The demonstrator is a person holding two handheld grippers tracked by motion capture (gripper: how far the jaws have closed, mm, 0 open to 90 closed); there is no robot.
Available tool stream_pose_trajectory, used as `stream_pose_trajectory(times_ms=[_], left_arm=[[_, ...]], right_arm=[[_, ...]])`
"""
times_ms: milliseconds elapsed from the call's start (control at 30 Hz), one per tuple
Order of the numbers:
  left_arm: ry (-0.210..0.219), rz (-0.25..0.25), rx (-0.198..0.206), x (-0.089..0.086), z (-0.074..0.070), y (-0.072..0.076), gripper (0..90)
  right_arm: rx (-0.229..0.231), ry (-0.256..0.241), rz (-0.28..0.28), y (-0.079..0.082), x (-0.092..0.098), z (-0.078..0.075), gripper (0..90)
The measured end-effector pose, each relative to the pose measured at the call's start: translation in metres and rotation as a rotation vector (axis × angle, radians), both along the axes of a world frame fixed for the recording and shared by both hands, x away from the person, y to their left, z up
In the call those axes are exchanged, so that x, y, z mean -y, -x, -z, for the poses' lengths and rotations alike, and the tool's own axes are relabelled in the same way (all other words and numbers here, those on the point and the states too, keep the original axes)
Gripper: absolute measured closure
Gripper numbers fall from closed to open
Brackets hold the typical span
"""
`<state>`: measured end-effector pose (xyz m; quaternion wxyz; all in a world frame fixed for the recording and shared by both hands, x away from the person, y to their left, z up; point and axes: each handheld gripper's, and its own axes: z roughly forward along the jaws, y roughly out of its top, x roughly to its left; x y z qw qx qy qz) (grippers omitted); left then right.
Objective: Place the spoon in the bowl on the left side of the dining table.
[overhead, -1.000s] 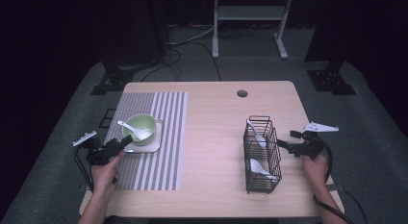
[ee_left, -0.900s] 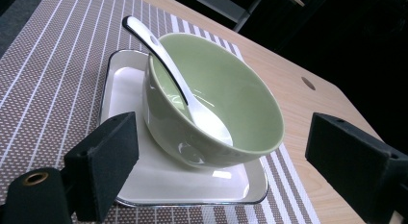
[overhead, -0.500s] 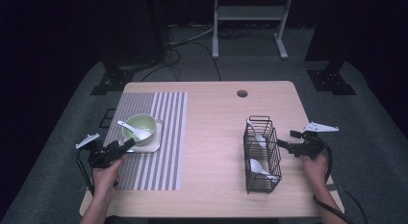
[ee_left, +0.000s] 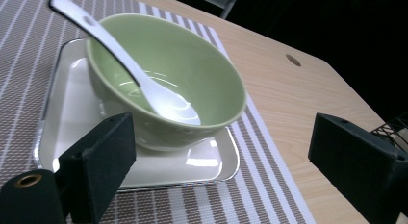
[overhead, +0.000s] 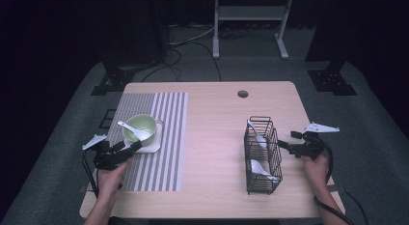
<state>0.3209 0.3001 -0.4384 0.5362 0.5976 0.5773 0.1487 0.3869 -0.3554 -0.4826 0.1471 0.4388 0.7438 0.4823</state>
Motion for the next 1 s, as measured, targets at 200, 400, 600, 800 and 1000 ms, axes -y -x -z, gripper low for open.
stream_pose_trajectory(times_ms=[200, 400, 600, 800, 1000], left_arm=[[-0.006, 0.032, 0.006, 0.01, -0.003, 0.001, 8.3], [-0.011, 0.058, 0.012, 0.018, -0.004, 0.003, 8.3], [-0.025, 0.079, 0.013, 0.025, -0.005, 0.005, 8.3], [-0.035, 0.096, 0.015, 0.03, -0.005, 0.006, 8.3], [-0.038, 0.113, 0.007, 0.035, -0.002, 0.006, 8.3]], right_arm=[[0.0, -0.001, 0.0, 0.0, 0.0, 0.0, 13.7], [-0.001, -0.001, 0.0, 0.0, 0.0, 0.0, 13.7], [-0.001, -0.002, 0.0, 0.0, 0.0, 0.0, 13.7], [-0.002, -0.002, 0.0, 0.0, 0.0, 0.0, 13.7], [-0.001, -0.002, 0.0, 0.0, 0.0, 0.0, 13.7]])
